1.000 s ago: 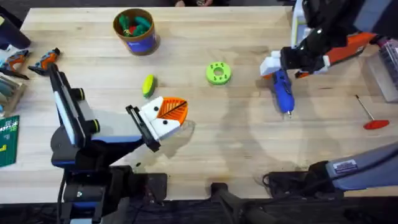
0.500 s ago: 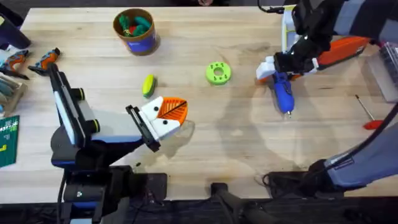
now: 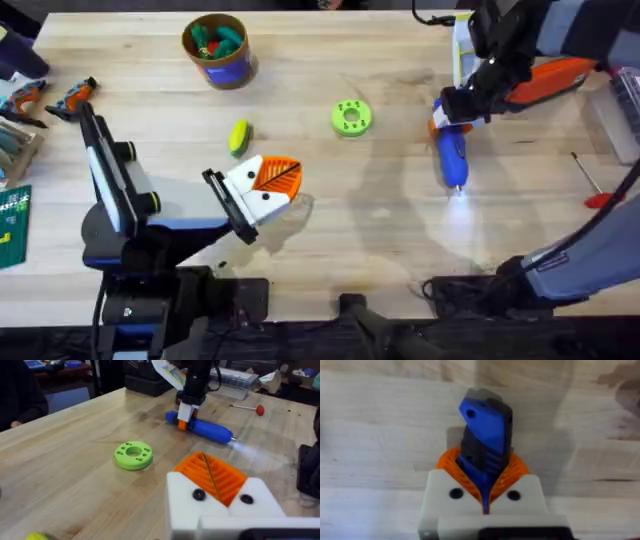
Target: Pick up the gripper from the table and insert it into the empty holder that is missing its gripper. Then pick up a screw, insert it into the mounting hole, and use the screwdriver to tighten it. Finally, clean up the table by picking up the vegetable and placing it into the bucket.
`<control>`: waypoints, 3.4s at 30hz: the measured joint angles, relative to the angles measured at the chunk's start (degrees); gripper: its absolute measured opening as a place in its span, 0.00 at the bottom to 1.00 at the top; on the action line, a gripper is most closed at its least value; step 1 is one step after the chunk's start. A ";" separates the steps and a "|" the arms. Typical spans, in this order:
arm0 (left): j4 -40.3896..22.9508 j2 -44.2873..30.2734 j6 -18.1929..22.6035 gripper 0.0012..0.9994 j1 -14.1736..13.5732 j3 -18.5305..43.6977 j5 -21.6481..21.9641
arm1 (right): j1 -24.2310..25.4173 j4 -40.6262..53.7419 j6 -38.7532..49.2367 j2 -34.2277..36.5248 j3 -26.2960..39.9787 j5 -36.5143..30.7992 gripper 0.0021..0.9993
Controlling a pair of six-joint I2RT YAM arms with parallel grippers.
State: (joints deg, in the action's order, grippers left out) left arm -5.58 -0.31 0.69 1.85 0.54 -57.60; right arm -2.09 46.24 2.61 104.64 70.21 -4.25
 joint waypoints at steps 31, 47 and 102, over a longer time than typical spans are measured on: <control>0.00 -0.01 0.00 0.01 0.00 0.00 0.01 | -14.45 -28.34 -8.15 -28.50 9.66 27.54 0.02; 0.00 -0.01 0.00 0.01 0.00 0.00 0.00 | -21.93 -78.22 -22.34 -28.48 -10.83 37.82 0.02; 0.00 -0.01 0.00 0.01 0.00 0.00 0.00 | -39.89 -113.03 -17.78 -18.84 -18.74 64.16 0.02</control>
State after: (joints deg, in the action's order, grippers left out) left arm -5.58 -0.32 0.69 1.85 0.54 -57.60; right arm -41.98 -66.78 -15.17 85.80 51.46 59.91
